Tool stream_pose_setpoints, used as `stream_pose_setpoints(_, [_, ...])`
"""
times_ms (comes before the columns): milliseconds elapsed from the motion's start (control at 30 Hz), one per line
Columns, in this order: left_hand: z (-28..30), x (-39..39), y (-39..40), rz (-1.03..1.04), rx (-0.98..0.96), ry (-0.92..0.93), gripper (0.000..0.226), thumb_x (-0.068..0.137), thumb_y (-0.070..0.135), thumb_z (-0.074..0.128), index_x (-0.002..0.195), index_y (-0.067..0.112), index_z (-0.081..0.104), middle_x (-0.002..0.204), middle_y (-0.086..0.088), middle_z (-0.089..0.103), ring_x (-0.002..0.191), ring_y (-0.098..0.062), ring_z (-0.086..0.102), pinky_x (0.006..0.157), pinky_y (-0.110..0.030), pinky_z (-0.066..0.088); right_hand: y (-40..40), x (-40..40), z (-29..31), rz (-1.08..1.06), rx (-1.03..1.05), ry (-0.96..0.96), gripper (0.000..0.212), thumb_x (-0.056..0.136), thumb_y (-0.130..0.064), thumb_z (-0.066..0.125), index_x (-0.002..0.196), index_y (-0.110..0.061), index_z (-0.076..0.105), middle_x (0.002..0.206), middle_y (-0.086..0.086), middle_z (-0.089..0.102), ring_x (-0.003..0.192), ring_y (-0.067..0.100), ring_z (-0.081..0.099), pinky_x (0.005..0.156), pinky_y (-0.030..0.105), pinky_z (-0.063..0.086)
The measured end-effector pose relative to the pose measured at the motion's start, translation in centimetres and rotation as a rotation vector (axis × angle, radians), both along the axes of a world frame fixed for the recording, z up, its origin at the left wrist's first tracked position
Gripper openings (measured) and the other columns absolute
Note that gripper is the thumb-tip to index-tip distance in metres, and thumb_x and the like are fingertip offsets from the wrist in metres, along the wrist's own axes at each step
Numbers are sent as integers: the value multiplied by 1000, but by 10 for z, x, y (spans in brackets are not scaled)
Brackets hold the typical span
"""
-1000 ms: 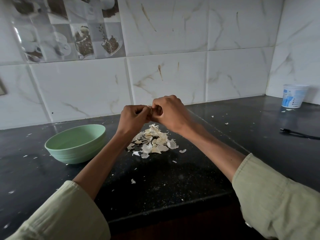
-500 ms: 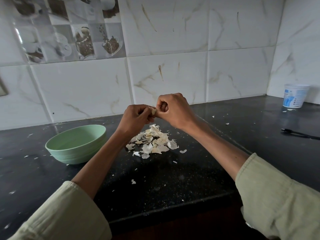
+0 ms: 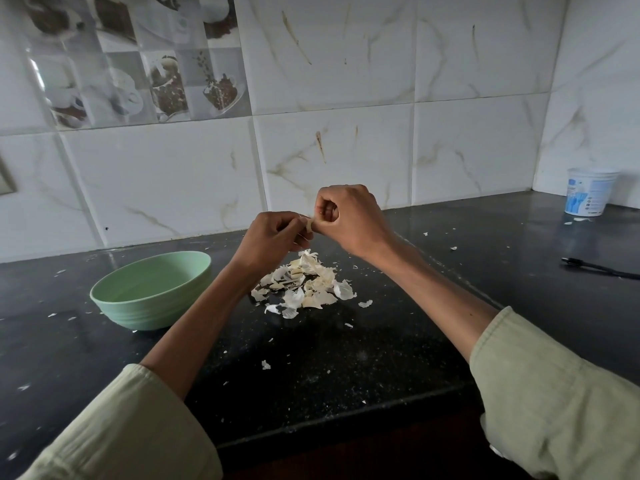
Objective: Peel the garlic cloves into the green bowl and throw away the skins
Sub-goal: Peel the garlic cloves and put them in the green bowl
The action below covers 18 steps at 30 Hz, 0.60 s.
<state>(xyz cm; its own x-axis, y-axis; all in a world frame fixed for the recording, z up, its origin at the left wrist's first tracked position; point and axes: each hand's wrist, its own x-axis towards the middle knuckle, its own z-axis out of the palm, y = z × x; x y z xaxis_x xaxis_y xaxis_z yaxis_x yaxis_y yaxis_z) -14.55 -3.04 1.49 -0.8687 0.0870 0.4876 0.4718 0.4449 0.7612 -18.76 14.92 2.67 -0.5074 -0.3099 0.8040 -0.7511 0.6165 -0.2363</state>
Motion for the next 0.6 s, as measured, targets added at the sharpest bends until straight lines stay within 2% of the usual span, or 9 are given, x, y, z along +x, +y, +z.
stream_pose_setpoints(100, [0,1,0,-27,24,-27,31,109,16,50,100,4,77,95,-15,76,79,-14,71,71,-21,56,2,-3,0,-31,-25,0,19,81,-27,82,72,-22,66,63,-12,63,59,7,59,58,22,48])
stream_pose_setpoints(267, [1,1,-2,-32,68,-54,30,110,15,49,113,6,78,99,-14,76,80,-15,71,74,-22,57,11,-10,2,24,-111,-82,7,88,-18,73,82,-18,75,75,-12,72,69,5,67,68,22,55])
stream_pose_setpoints(333, [0,2,-2,-24,85,-51,28,109,13,50,112,4,76,99,-14,76,79,-16,71,74,-25,57,13,-12,2,46,-55,-127,8,91,-19,71,85,-18,76,78,-12,72,70,4,66,70,23,55])
stream_pose_setpoints(467, [0,1,-7,25,161,-48,20,106,10,54,113,6,72,95,-15,77,79,-18,72,75,-30,58,17,-19,-2,32,176,-317,18,96,-32,65,83,-20,70,79,-8,71,68,9,65,69,37,56])
stream_pose_setpoints(533, [0,0,-9,52,189,-57,18,105,10,55,112,6,71,94,-13,79,79,-17,73,76,-30,58,18,-21,-5,17,319,-440,30,100,-34,62,76,-16,68,73,1,71,57,15,59,61,36,49])
stream_pose_setpoints(600, [1,-1,-10,49,206,-63,18,104,11,56,112,7,72,95,-11,79,81,-17,74,78,-31,58,19,-20,-7,8,418,-487,34,99,-35,65,74,-12,67,72,5,71,55,16,56,59,33,45])
